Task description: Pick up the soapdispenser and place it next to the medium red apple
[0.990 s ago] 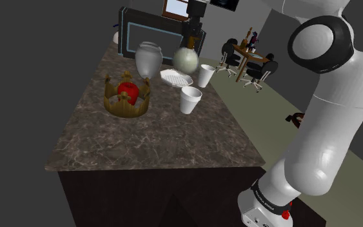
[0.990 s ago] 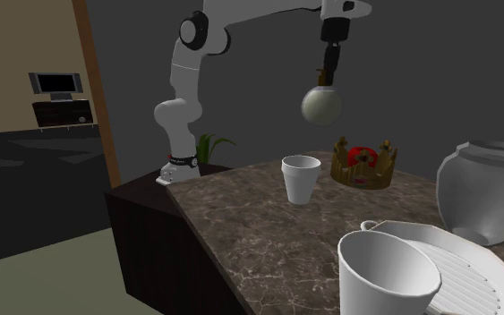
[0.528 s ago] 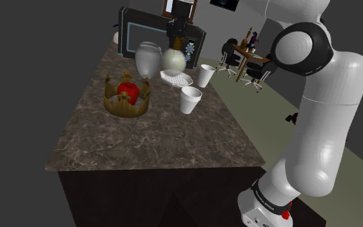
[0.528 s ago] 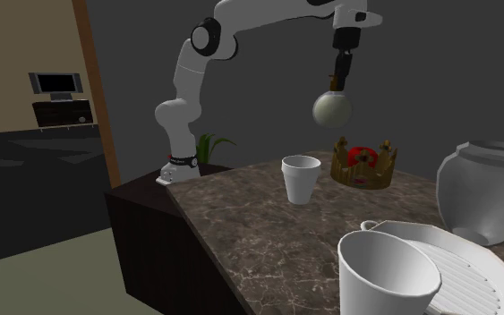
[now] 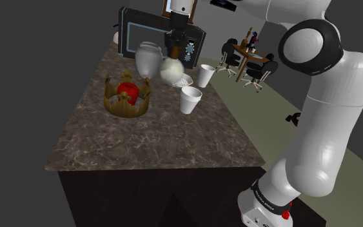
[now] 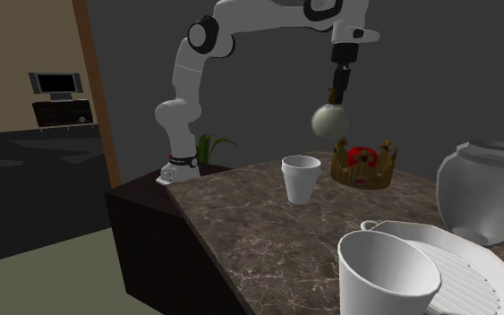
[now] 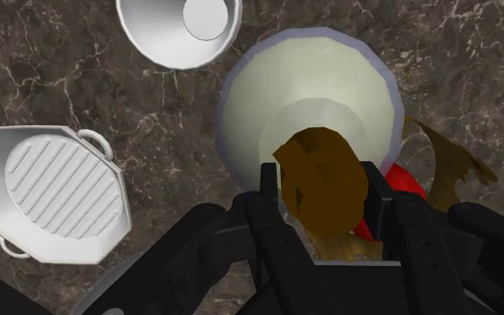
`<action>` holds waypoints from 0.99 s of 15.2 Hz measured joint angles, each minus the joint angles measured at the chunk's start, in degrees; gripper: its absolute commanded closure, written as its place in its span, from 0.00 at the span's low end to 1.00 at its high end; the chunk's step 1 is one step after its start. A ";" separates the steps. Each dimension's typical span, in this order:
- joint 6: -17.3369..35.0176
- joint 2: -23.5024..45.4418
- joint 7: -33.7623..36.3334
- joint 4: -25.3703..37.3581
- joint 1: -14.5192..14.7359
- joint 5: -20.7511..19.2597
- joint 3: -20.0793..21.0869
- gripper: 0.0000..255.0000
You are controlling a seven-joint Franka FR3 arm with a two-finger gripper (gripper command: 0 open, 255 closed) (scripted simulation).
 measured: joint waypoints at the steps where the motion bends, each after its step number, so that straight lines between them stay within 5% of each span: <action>1: 0.88 -0.34 0.02 -1.21 0.05 -0.04 0.00 1.00; 15: 12.23 -1.46 0.06 -13.68 0.31 -0.15 0.07 1.00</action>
